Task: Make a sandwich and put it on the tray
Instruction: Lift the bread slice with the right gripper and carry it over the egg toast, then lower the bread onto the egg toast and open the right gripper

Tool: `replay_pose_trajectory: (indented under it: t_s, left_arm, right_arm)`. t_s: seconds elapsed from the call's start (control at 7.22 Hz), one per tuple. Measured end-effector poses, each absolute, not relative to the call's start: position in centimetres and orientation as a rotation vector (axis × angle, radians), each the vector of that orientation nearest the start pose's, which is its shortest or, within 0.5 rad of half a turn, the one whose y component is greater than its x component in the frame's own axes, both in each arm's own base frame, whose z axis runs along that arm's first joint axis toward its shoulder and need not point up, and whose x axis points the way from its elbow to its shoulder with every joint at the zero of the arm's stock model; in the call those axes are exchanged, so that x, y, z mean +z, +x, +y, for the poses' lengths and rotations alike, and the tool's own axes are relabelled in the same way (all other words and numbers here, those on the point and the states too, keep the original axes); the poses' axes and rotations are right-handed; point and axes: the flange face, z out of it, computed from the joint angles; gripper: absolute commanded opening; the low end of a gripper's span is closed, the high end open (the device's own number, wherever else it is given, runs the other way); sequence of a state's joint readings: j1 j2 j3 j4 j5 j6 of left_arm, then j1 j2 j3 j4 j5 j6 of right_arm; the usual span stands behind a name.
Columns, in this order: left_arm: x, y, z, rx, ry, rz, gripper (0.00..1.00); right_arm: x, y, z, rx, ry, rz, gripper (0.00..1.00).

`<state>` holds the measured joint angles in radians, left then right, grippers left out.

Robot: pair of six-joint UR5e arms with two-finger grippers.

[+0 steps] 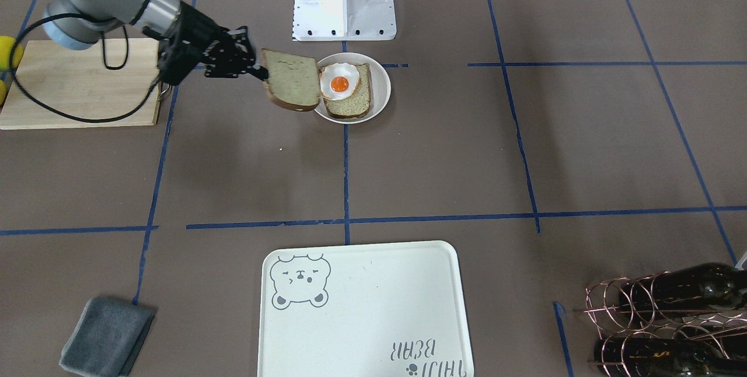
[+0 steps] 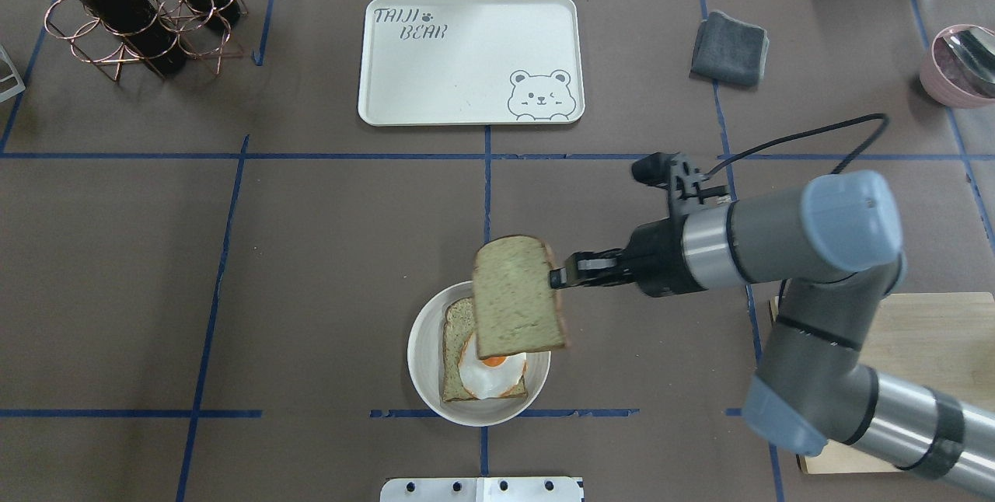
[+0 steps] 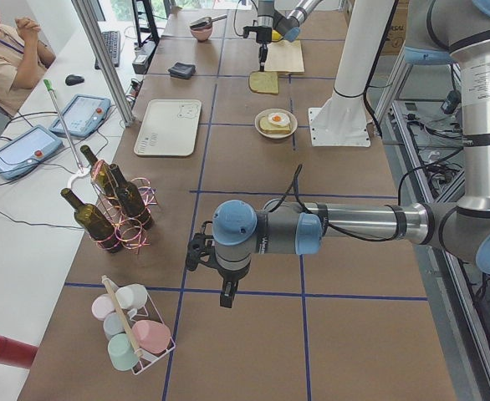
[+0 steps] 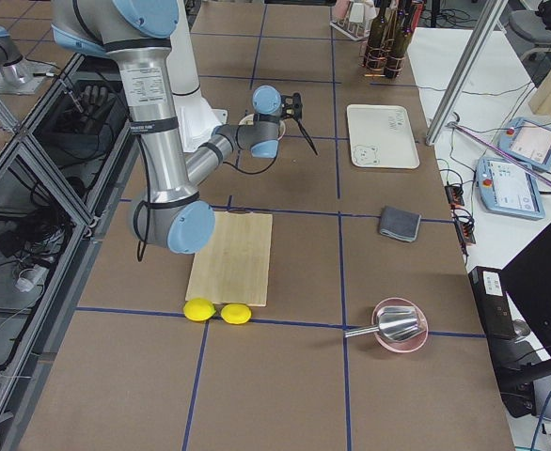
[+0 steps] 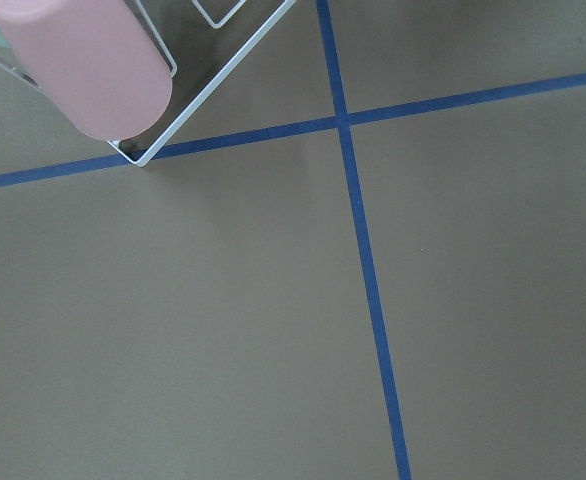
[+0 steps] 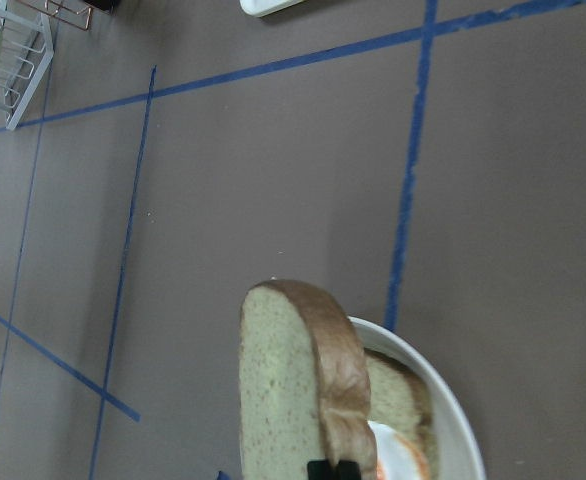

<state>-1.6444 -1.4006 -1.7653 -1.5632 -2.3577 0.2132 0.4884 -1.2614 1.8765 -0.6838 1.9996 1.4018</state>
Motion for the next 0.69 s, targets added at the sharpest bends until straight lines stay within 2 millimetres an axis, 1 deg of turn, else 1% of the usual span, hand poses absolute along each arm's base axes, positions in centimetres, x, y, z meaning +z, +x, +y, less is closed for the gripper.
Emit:
replay_pose_trajectory:
  t_s: [0.14,0.28,0.42,0.69]
  left_arm:
    - [64.1,-9.4,-41.5,0.138,0.127,0.777,1.0]
    - [64.1,-9.4,-41.5,0.138,0.126,0.778,1.0]
    - [64.1,-9.4,-41.5,0.138,0.126,0.778,1.0]
    - [64.1,-9.3,-41.5,0.14,0.128,0.778,1.0]
  right_arm:
    - [22.4,-47.5,-31.7,-0.06,0.148,-1.486,0.0]
    - [21.7,-49.5,-30.4,-0.058,0.146,-1.467,0.0]
    - [22.0,-50.4,-29.8,-0.055,0.14,-1.447,0.0]
    - [23.0,-51.5,-29.2,-0.051,0.126,-1.406,0.0]
